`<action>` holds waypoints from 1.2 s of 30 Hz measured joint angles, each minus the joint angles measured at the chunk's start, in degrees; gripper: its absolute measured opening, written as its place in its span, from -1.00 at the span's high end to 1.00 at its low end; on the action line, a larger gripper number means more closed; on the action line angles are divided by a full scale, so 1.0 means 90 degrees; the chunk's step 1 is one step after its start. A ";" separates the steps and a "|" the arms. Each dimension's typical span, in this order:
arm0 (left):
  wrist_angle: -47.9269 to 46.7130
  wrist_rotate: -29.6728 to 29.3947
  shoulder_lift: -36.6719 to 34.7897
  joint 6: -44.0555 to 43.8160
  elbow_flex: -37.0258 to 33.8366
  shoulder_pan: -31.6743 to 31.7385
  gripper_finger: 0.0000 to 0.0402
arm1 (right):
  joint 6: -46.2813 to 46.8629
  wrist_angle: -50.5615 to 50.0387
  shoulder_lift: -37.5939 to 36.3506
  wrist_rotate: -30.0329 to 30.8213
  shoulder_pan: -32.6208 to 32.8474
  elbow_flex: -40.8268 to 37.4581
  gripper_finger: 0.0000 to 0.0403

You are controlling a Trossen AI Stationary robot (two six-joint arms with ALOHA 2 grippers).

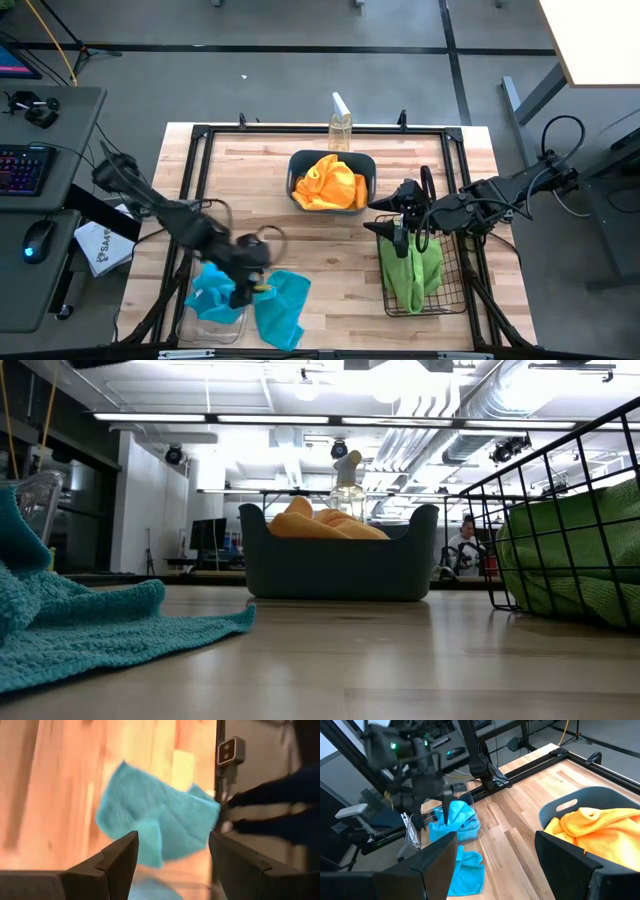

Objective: Sort microfiber towel by color & place in baskets
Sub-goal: Put the blue towel into the transparent bin

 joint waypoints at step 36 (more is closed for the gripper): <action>-0.0678 0.0369 0.4768 0.2560 0.1947 0.0259 -0.14 | 0.0014 -0.0289 0.0000 0.0000 -0.0002 0.0000 -0.31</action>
